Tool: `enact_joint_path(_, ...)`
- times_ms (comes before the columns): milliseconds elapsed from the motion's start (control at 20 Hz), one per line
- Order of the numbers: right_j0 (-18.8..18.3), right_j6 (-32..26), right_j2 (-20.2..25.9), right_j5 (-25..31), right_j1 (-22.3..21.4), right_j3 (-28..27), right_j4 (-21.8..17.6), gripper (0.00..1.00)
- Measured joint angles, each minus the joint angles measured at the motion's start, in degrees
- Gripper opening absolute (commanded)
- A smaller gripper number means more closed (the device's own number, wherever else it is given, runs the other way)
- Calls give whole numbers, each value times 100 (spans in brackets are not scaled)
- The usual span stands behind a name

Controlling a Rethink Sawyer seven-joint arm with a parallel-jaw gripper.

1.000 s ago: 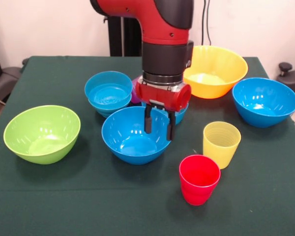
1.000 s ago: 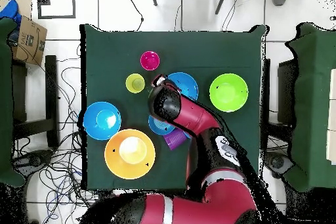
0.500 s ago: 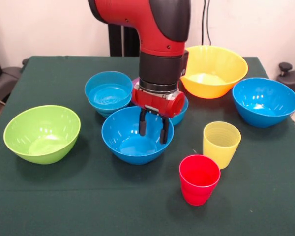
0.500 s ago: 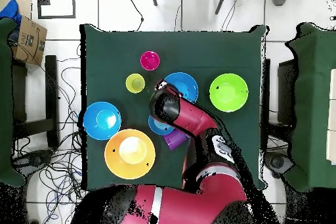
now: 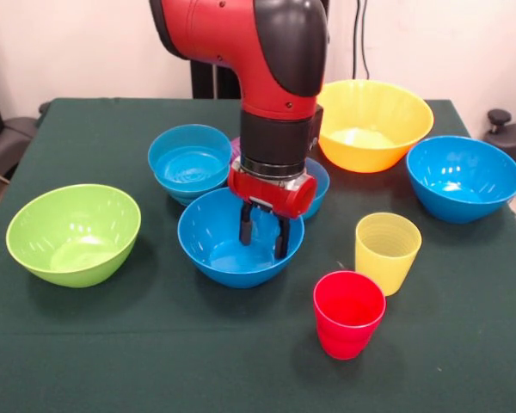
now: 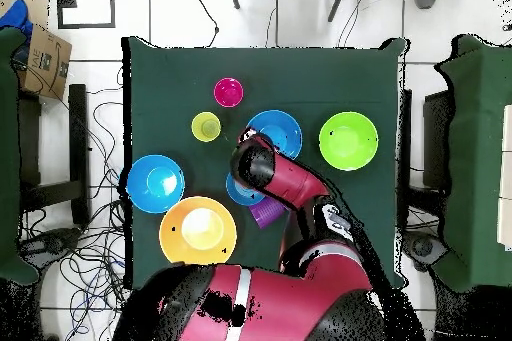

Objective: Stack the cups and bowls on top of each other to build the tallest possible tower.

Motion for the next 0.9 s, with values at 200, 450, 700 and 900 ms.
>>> enact_joint_path(200,2,0,0,-47,39,0,0,100)
enact_joint_path(450,32,0,-5,-47,-49,5,33,100)
enact_joint_path(700,95,0,-38,14,-253,7,149,100)
enact_joint_path(900,178,0,-122,167,-471,7,256,100)
